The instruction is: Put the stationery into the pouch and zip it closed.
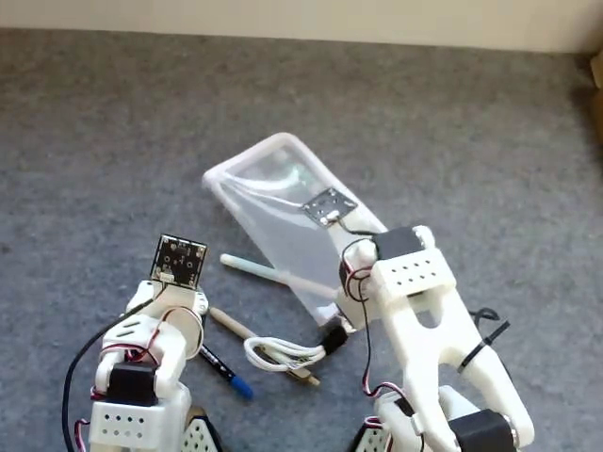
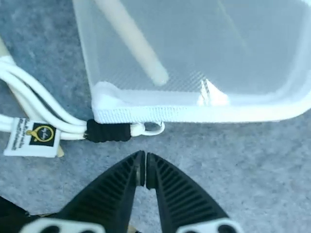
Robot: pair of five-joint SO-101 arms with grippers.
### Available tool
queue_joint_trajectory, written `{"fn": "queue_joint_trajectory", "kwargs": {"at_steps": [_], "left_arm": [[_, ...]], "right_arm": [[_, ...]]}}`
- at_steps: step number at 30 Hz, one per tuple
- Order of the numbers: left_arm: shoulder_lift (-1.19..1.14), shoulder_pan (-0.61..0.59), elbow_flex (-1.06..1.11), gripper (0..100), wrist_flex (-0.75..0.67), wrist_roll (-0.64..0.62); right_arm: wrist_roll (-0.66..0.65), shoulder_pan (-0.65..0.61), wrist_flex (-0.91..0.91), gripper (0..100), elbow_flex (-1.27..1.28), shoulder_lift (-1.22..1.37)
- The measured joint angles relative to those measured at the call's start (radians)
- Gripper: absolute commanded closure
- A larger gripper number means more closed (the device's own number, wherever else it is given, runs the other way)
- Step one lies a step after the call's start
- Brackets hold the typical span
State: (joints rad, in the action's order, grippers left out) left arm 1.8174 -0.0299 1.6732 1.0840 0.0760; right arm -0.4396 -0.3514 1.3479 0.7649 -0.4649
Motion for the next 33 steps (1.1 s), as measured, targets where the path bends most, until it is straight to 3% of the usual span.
{"fn": "queue_joint_trajectory", "kwargs": {"at_steps": [5,17,26,33], "left_arm": [[0.0,0.0,0.0,99,0.0,0.0],[0.0,0.0,0.0,99,0.0,0.0],[0.0,0.0,0.0,99,0.0,0.0],[0.0,0.0,0.0,99,0.0,0.0]], "right_arm": [[0.103,-0.003,0.023,99.5,-0.021,0.0],[0.595,-0.052,0.026,99.5,-0.021,0.0],[0.807,-0.055,0.026,98.8,-0.021,0.0],[0.913,-0.163,0.026,80.9,-0.021,0.002]]}}
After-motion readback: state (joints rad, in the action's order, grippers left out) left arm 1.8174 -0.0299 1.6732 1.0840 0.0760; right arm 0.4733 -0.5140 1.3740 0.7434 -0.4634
